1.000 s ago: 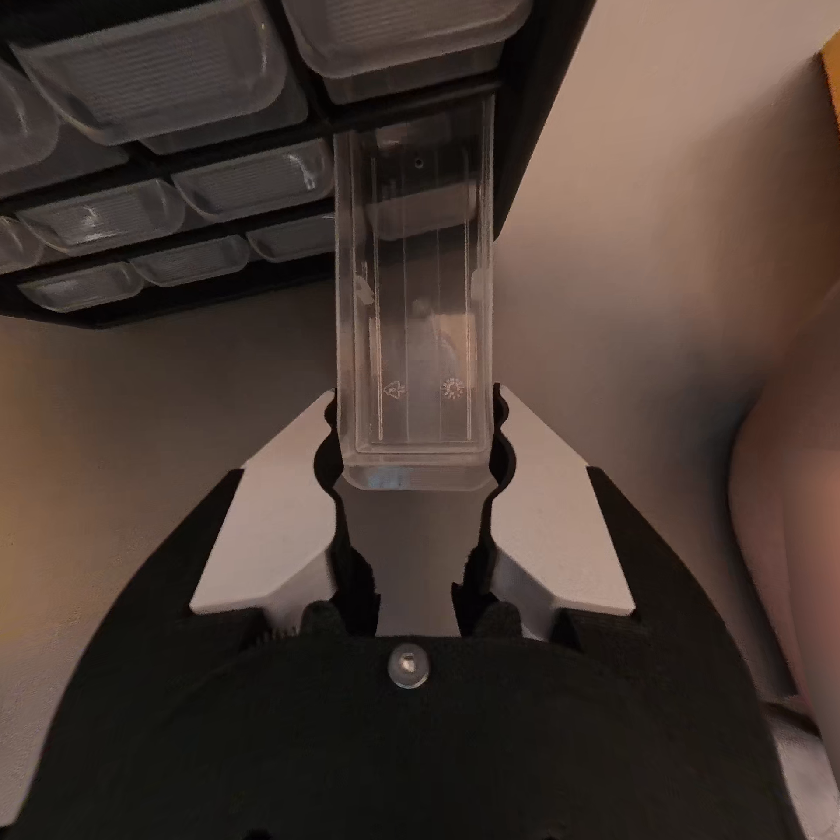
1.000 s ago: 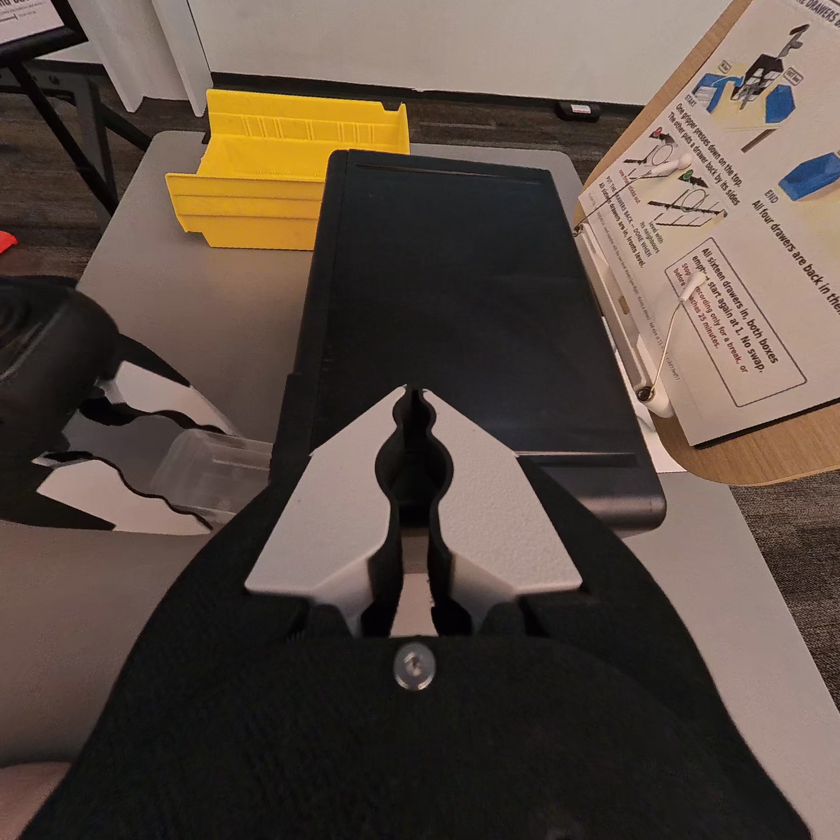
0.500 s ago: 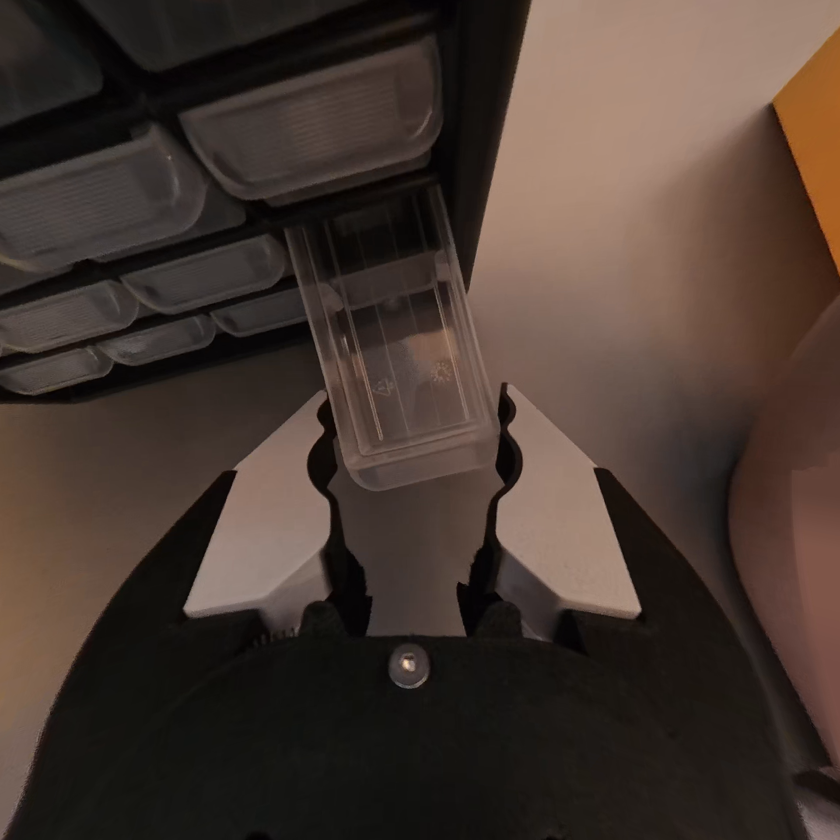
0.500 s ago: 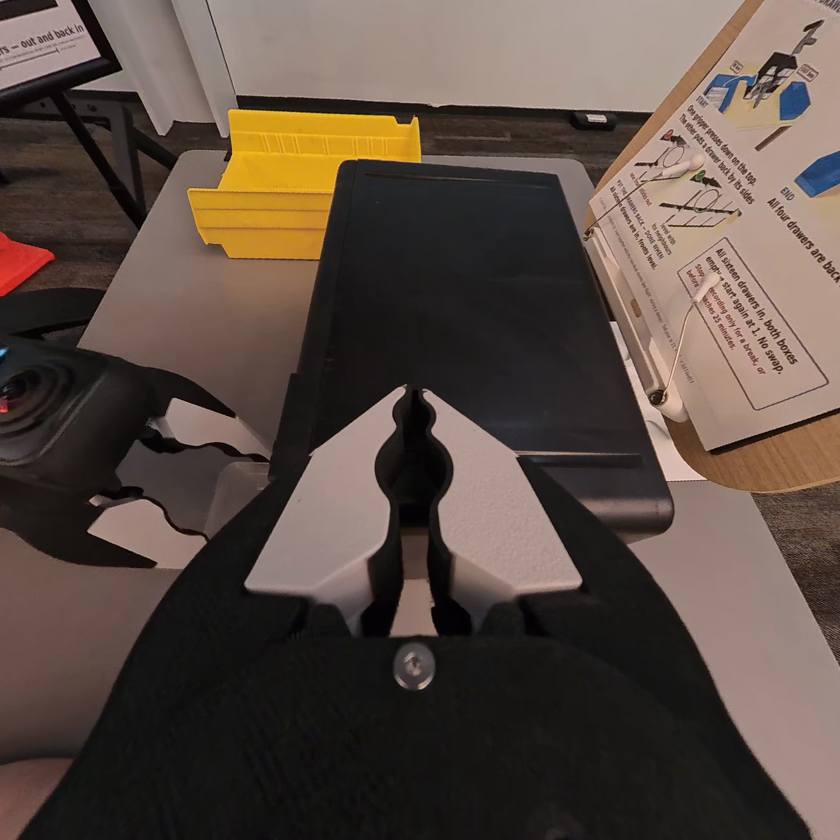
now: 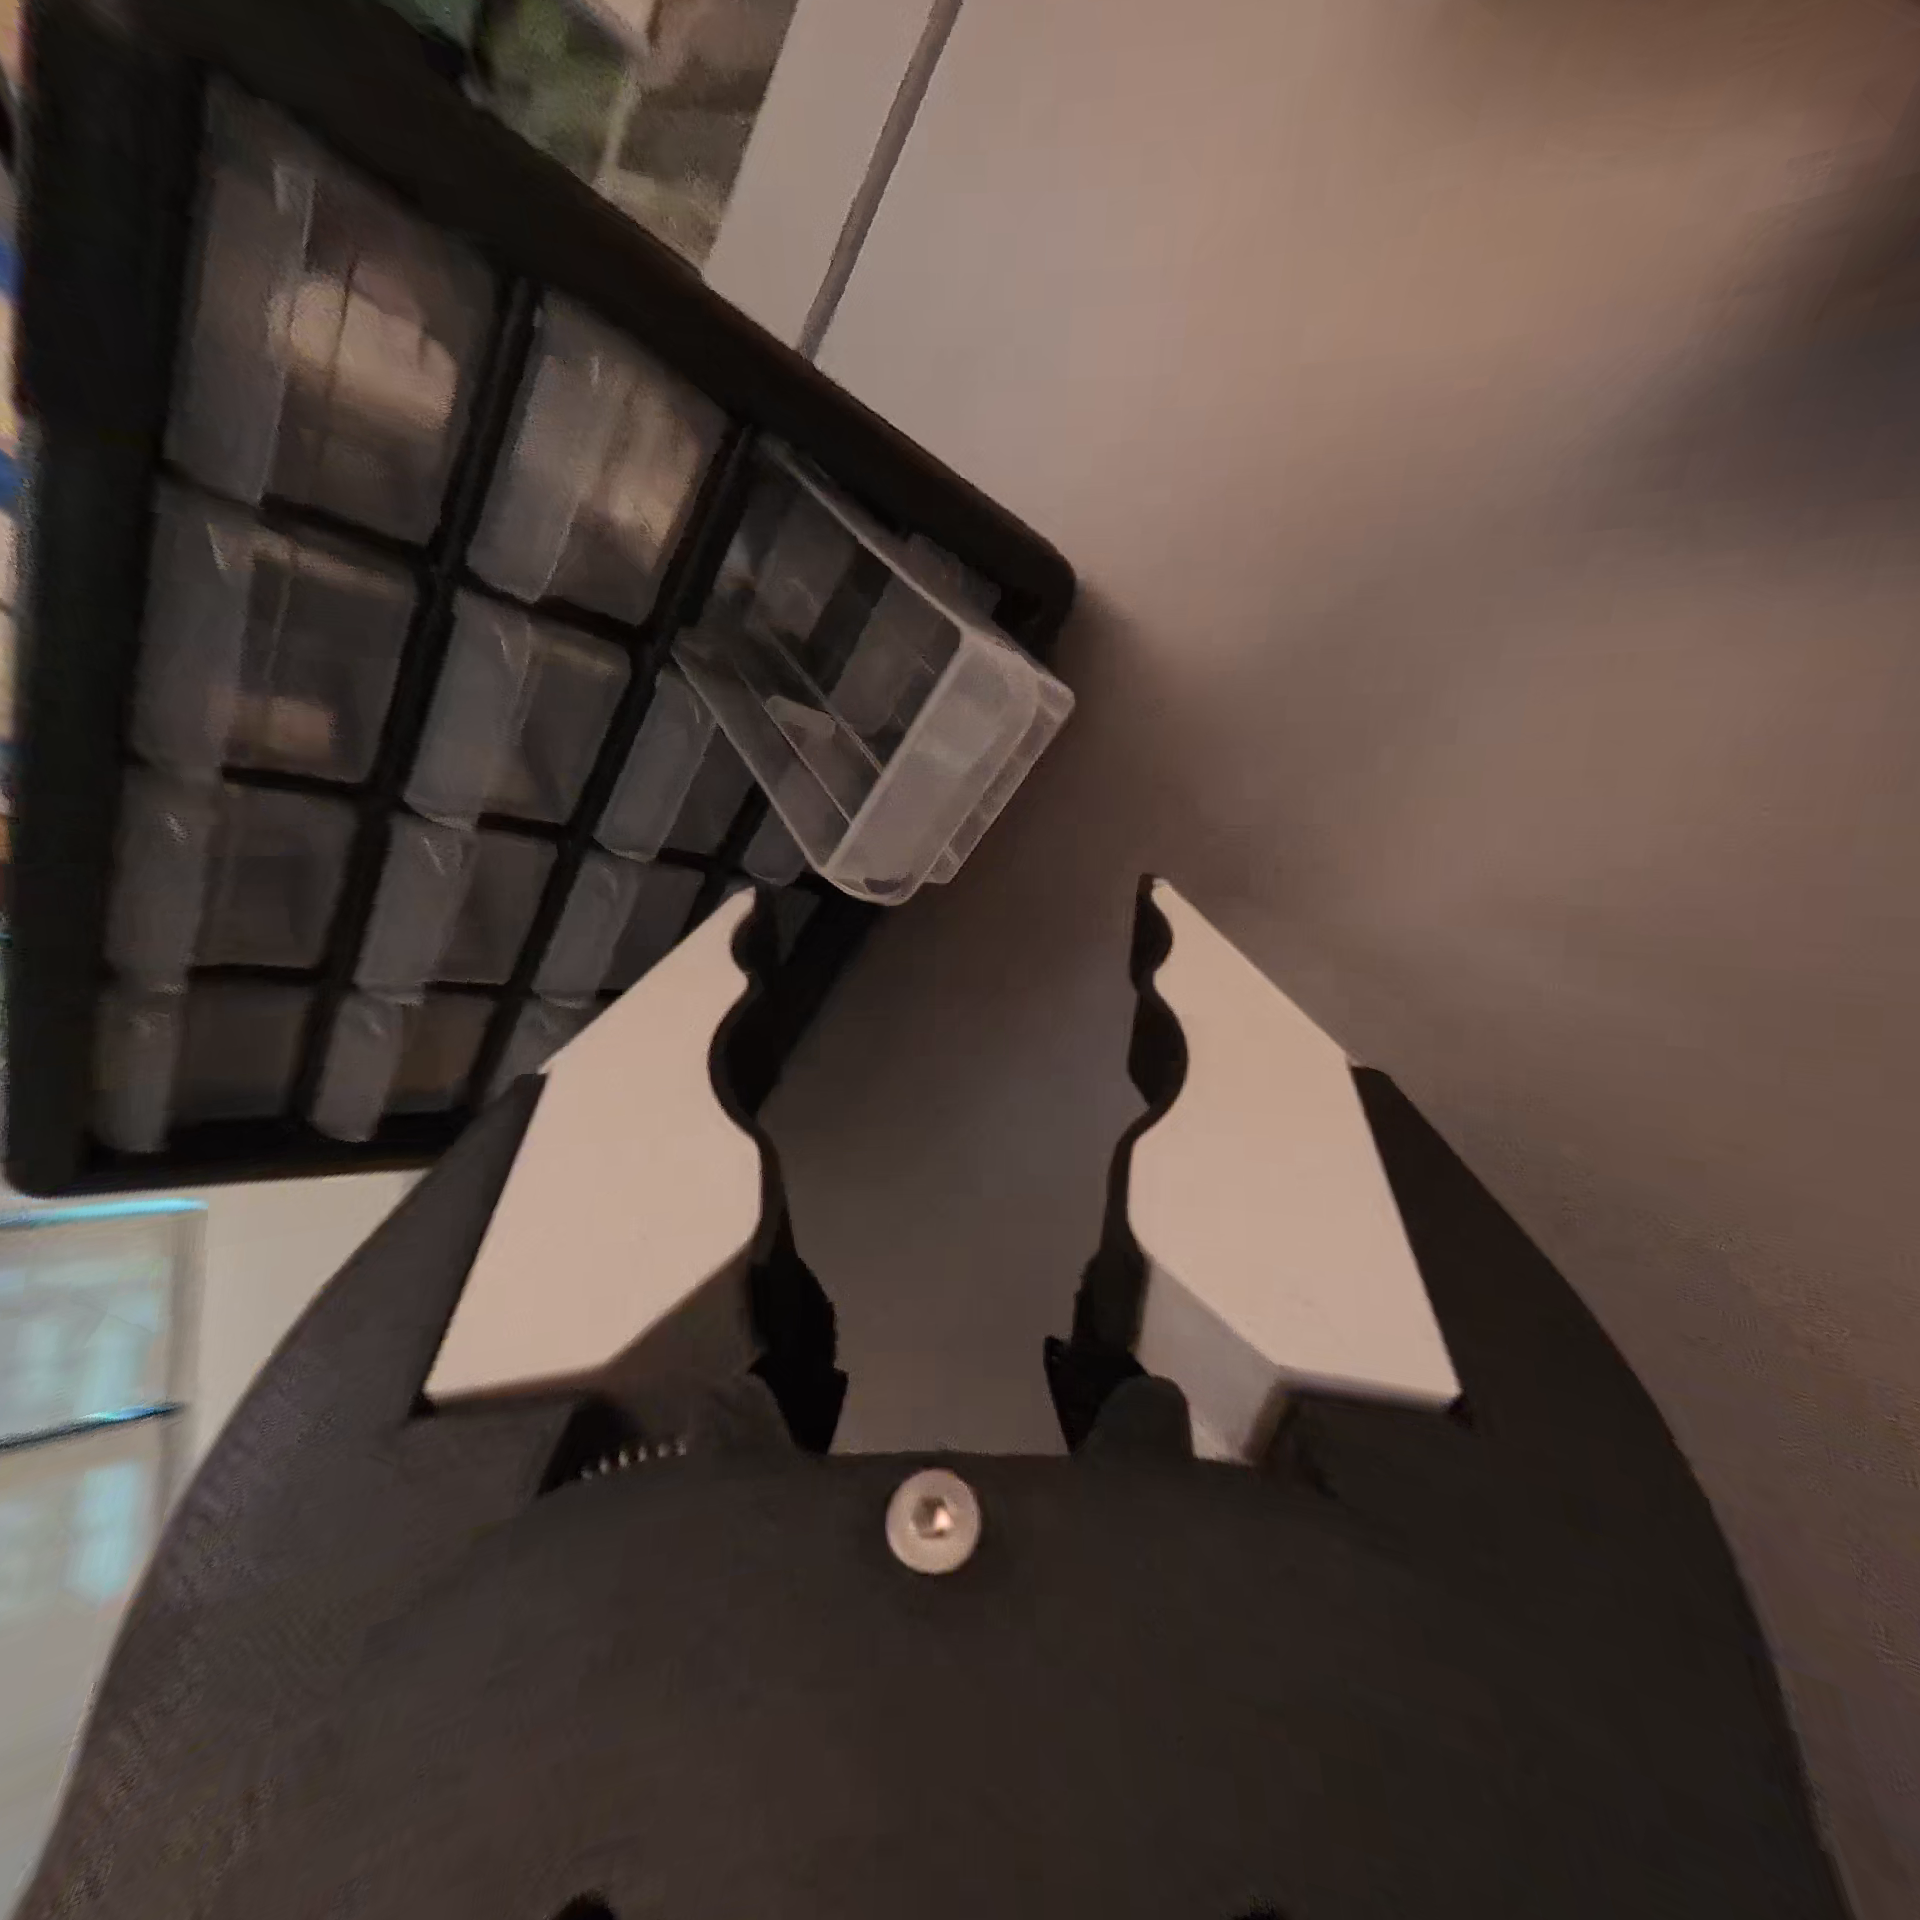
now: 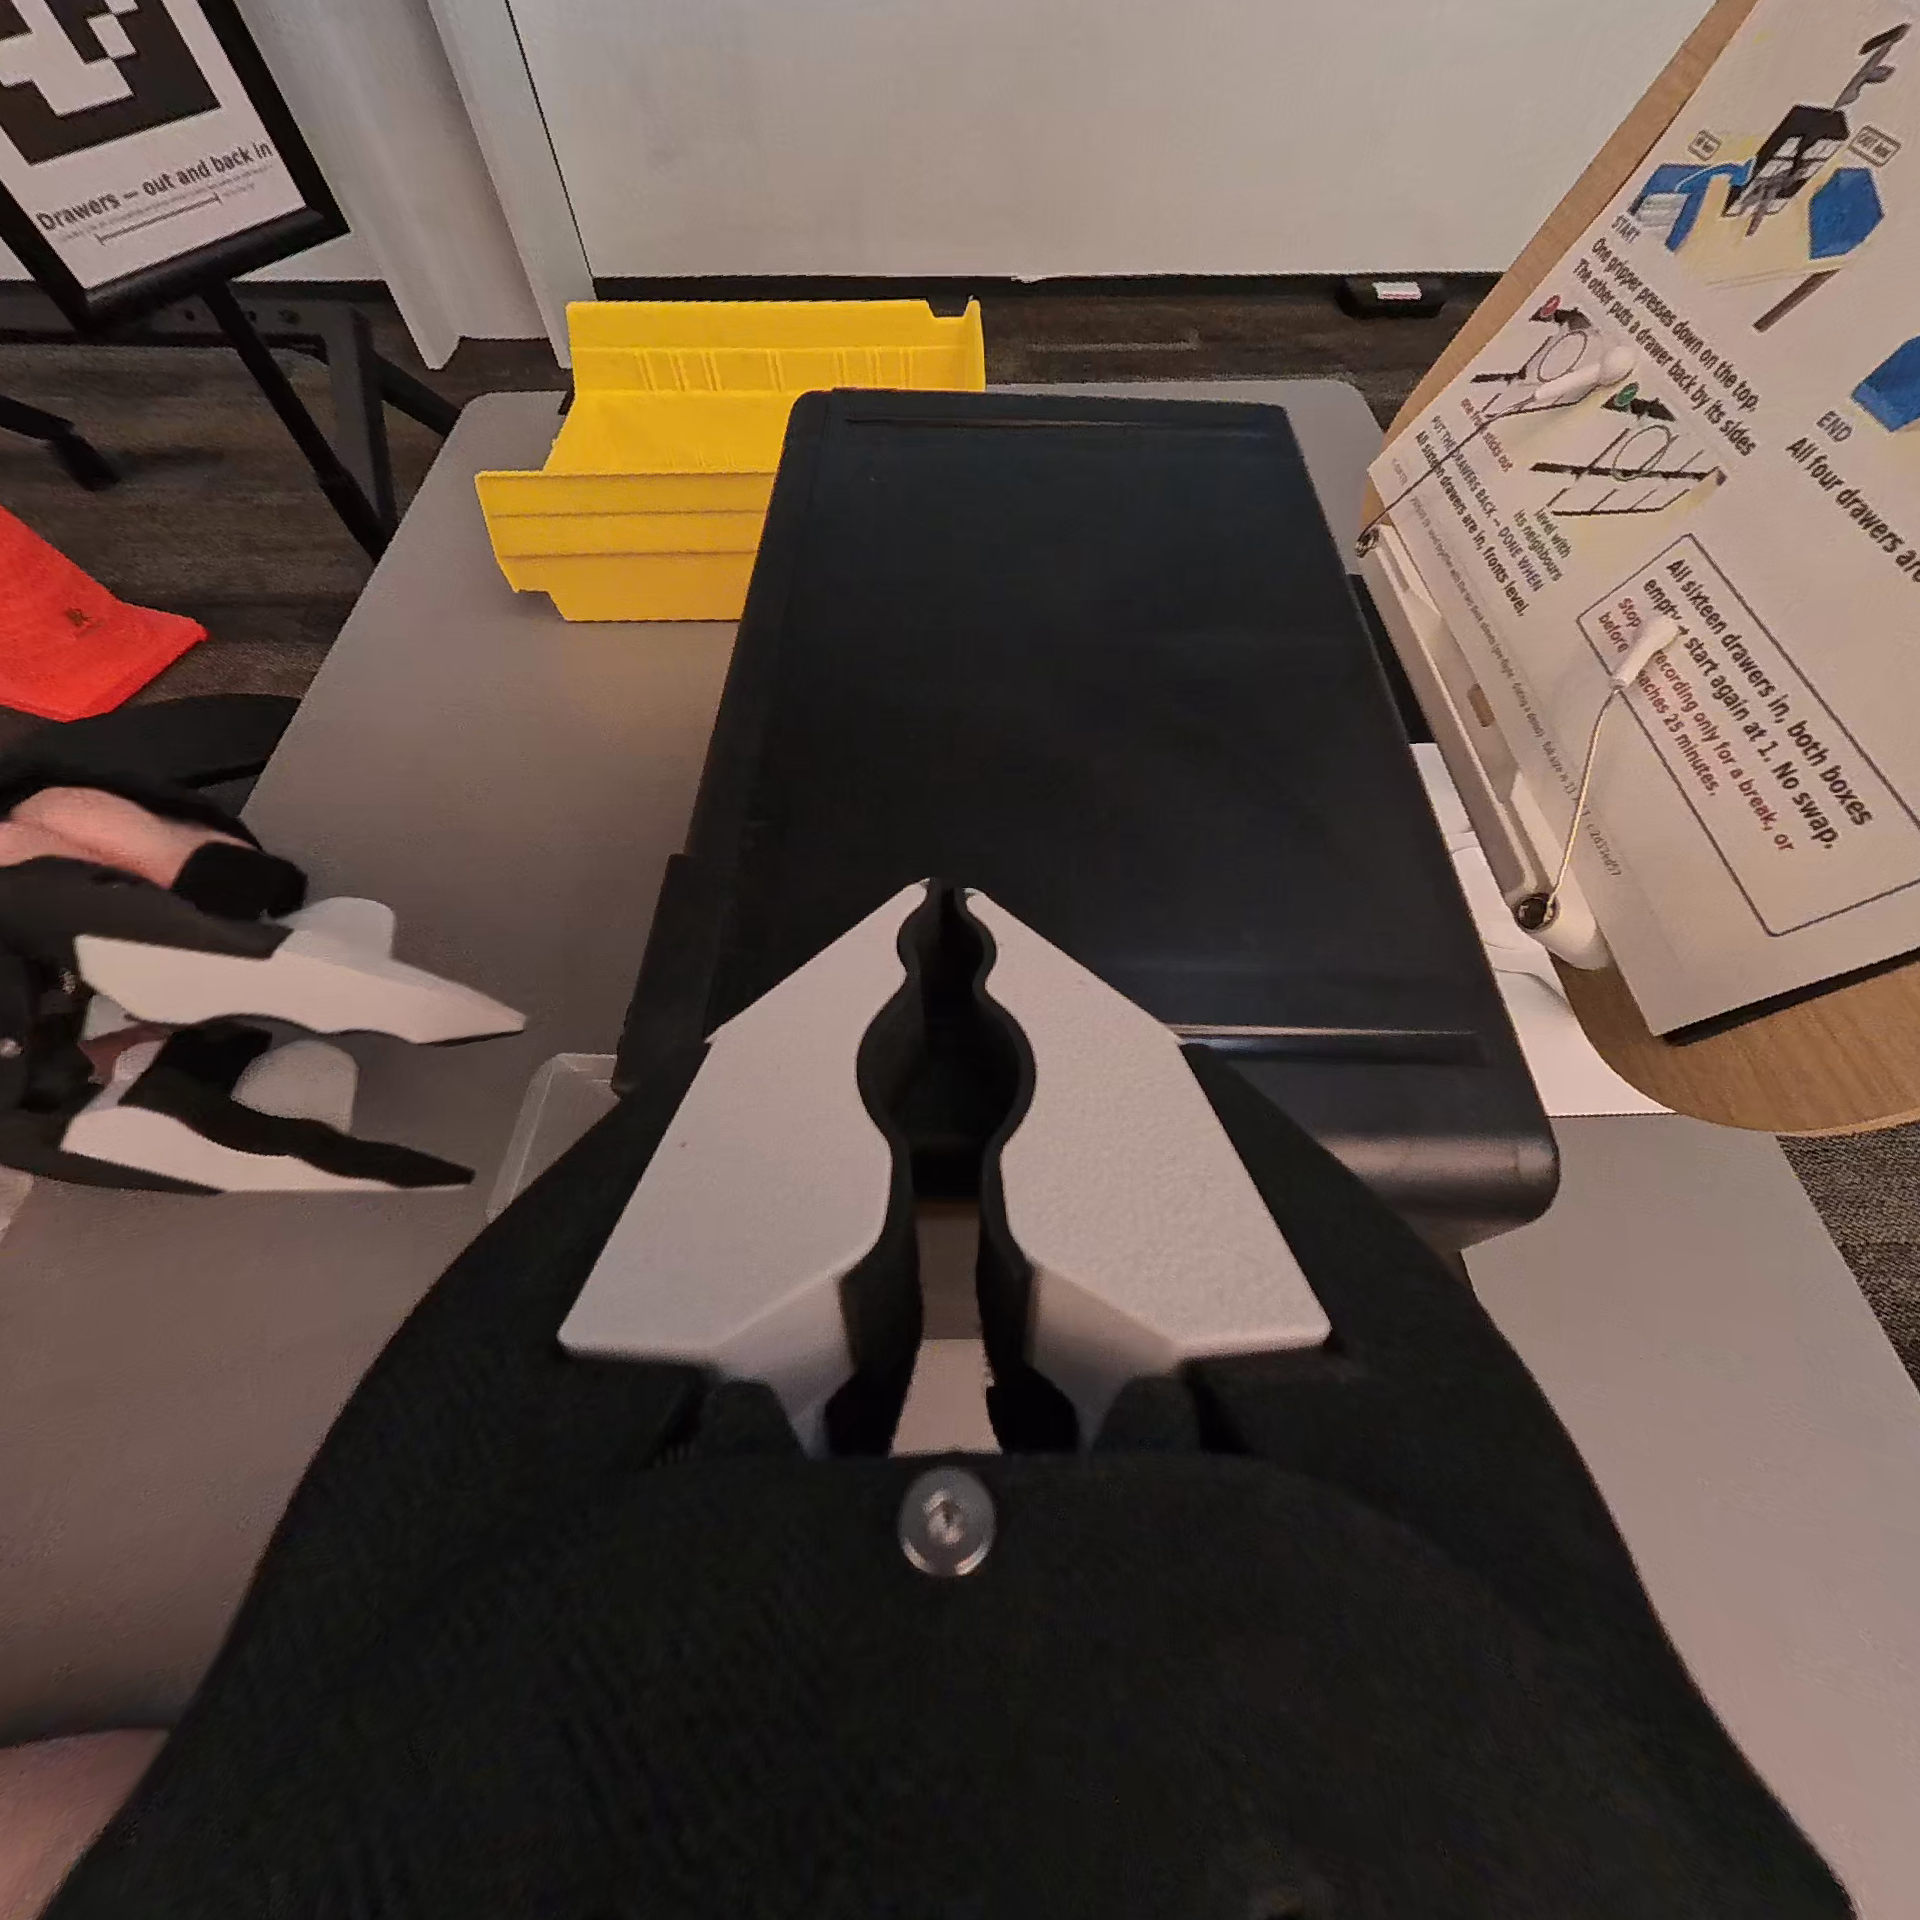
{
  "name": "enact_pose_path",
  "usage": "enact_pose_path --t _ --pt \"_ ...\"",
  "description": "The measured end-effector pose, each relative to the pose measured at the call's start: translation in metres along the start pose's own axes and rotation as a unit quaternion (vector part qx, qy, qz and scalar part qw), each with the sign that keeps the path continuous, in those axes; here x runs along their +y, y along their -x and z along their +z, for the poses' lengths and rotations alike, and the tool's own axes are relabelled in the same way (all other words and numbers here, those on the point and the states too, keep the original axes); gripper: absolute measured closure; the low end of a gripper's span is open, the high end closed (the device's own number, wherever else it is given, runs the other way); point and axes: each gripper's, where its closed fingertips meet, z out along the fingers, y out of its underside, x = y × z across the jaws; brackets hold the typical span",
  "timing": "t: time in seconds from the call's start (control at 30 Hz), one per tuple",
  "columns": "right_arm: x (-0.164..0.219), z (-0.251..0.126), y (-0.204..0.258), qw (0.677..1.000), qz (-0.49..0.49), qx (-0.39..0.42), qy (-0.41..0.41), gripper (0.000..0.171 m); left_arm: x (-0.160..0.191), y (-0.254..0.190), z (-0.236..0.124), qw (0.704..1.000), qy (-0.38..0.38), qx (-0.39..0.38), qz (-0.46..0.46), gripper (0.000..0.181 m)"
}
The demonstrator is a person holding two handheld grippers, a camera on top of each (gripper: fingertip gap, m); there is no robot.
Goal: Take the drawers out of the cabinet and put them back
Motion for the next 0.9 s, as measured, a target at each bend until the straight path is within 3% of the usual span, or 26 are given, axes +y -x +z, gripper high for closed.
enact_pose_path --t 0.07,0.13,0.3,0.43,0.9 --pt "0.0 0.0 0.0 1.0 0.001 -0.001 -0.001 0.171 -0.001 0.004 -0.002 0.994 -0.015 -0.061 0.094 0.125" --pt "0.0 0.0 0.0 1.0 0.002 -0.002 -0.001 0.171 -0.005 0.004 -0.002 0.977 -0.031 -0.113 0.177 0.15" --pt "0.0 0.0 0.0 1.0 0.0 -0.003 -0.001 0.171 -0.008 0.0 0.01 0.958 -0.036 -0.14 0.246 0.157" --pt "0.0 0.0 0.0 1.0 0.001 -0.003 -0.001 0.171 -0.016 0.008 0.014 0.948 -0.049 -0.175 0.262 0.172" --pt "0.0 0.0 0.001 1.0 0.002 -0.004 -0.001 0.171 -0.032 0.037 0.059 0.946 -0.038 -0.215 0.242 0.174"
